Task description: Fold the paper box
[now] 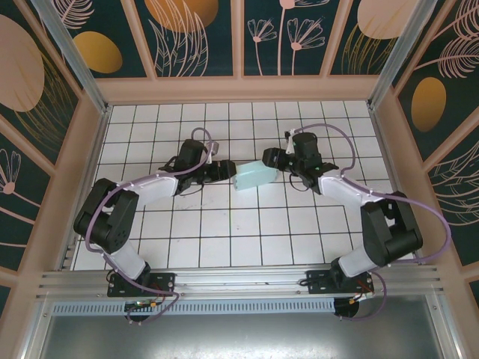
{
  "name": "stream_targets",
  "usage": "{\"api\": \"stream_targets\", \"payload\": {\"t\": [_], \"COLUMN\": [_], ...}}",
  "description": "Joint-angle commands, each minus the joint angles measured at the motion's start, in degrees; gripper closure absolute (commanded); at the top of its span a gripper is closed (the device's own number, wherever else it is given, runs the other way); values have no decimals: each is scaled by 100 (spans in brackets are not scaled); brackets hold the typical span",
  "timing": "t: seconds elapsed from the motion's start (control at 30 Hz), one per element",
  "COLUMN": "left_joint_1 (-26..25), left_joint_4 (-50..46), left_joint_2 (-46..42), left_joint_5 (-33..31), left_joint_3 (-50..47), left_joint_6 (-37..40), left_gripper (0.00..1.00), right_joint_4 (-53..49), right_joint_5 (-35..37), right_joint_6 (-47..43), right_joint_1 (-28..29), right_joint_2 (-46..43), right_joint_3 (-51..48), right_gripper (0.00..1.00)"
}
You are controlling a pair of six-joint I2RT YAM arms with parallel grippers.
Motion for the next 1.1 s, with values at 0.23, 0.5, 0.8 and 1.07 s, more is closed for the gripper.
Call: {"api": "stream_targets", "payload": {"t": [0.23,0.5,0.8,1.07], "left_joint_1": [-84,-727,-1107,-1287], "left_joint_4": [-257,-1110,-2923,-4185], "left_joint_2": [-46,632,2020,2795], "left_joint_5": [207,158,-411,-871], "left_joint_3": [1274,2434,4236,5167], "left_joint_6": [2349,4902,6169,6583], "left_gripper": [2,2,4,10], "right_joint_4": [-53,-337,-468,-473], "right_joint_5": [407,910,701,619], "right_joint_6": [-53,-43,-137,-291], "right_joint_1": [-247,-651,-976,-1052], "right_joint_2": [-922,-1787,-2458,-2594], "right_joint_3": [-441,-1005,-1534,-1629], "right_gripper": [25,23,23,24]}}
